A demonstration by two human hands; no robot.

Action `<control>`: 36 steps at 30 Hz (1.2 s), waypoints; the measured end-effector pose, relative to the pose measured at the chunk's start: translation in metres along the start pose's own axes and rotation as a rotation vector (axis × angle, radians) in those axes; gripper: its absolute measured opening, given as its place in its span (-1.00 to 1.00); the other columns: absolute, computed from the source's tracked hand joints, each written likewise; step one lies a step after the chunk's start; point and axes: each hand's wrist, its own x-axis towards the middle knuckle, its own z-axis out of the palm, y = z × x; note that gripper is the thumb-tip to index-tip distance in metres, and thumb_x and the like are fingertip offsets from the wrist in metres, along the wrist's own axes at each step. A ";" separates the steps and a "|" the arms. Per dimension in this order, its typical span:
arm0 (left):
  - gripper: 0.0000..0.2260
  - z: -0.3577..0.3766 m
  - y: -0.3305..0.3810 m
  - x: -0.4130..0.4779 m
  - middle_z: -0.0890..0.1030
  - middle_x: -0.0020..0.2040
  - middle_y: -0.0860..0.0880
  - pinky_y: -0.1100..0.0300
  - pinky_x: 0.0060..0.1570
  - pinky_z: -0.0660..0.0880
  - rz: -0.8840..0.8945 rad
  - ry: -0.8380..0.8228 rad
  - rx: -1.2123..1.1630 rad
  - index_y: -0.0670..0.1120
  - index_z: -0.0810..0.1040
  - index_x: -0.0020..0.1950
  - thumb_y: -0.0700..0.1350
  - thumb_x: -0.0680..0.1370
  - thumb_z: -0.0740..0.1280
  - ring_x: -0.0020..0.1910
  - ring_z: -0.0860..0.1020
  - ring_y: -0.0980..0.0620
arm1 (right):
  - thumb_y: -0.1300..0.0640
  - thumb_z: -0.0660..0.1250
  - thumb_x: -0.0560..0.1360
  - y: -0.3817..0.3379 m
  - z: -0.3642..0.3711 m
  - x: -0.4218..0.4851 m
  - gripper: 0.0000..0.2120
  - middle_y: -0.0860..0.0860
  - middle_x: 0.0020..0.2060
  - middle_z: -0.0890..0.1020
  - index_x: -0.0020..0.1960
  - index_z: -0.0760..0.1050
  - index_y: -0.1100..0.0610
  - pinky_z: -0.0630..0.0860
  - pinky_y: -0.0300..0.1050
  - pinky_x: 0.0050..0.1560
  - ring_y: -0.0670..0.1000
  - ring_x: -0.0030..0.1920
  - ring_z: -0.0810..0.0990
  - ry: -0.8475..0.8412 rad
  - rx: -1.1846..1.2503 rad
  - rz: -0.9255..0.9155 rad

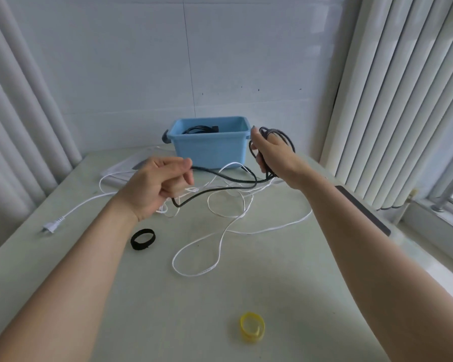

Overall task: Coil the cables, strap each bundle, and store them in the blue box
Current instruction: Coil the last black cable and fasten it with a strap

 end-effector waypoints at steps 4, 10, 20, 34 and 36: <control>-0.65 -0.004 0.000 0.004 0.23 -0.55 0.16 0.25 -0.46 0.01 0.083 0.032 -0.145 -0.12 0.72 -0.24 0.17 0.30 0.60 -0.51 0.06 0.11 | -0.26 0.06 0.64 -0.002 0.016 -0.010 -0.47 0.06 -0.41 0.48 -0.09 0.43 0.21 0.42 -0.19 -0.37 0.01 -0.43 0.40 -0.217 -0.092 0.054; -0.79 -0.004 0.002 0.011 0.18 -0.52 0.14 0.22 -0.45 -0.02 0.112 0.373 -0.124 -0.07 0.71 -0.16 -0.06 0.59 0.33 -0.53 0.10 0.16 | -0.41 -0.08 0.58 -0.012 0.024 -0.017 -0.23 0.02 -0.40 0.48 0.00 0.58 0.24 0.38 -0.17 -0.35 0.02 -0.40 0.41 -0.566 0.072 0.145; -0.79 0.006 -0.010 0.016 0.31 -0.41 0.09 0.26 -0.45 0.10 -0.039 0.593 0.081 -0.03 0.70 -0.02 0.03 0.64 0.32 -0.41 0.20 0.12 | 0.17 0.24 0.60 -0.030 0.006 -0.028 -0.78 0.00 -0.49 0.33 -0.22 0.43 0.14 0.52 -0.08 -0.23 -0.01 -0.50 0.33 -0.819 0.524 -0.102; -0.67 0.040 0.001 0.011 0.60 -0.16 -0.05 -0.04 0.04 0.57 -0.044 0.182 0.046 -0.10 0.61 0.19 0.01 0.54 0.23 -0.09 0.62 0.01 | -0.13 0.20 0.60 -0.026 0.012 -0.025 -0.63 -0.06 -0.53 0.32 -0.26 0.37 0.09 0.31 -0.09 -0.19 -0.05 -0.51 0.32 -0.646 0.924 0.126; -0.71 0.042 0.000 0.011 0.55 -0.19 -0.05 0.09 -0.07 0.56 -0.007 0.194 0.117 -0.06 0.61 0.13 -0.01 0.57 0.16 -0.15 0.58 0.04 | -0.06 0.22 0.59 -0.024 0.011 -0.026 -0.67 0.01 -0.47 0.48 -0.24 0.43 0.14 0.48 -0.06 -0.12 0.02 -0.43 0.50 -0.704 0.916 0.114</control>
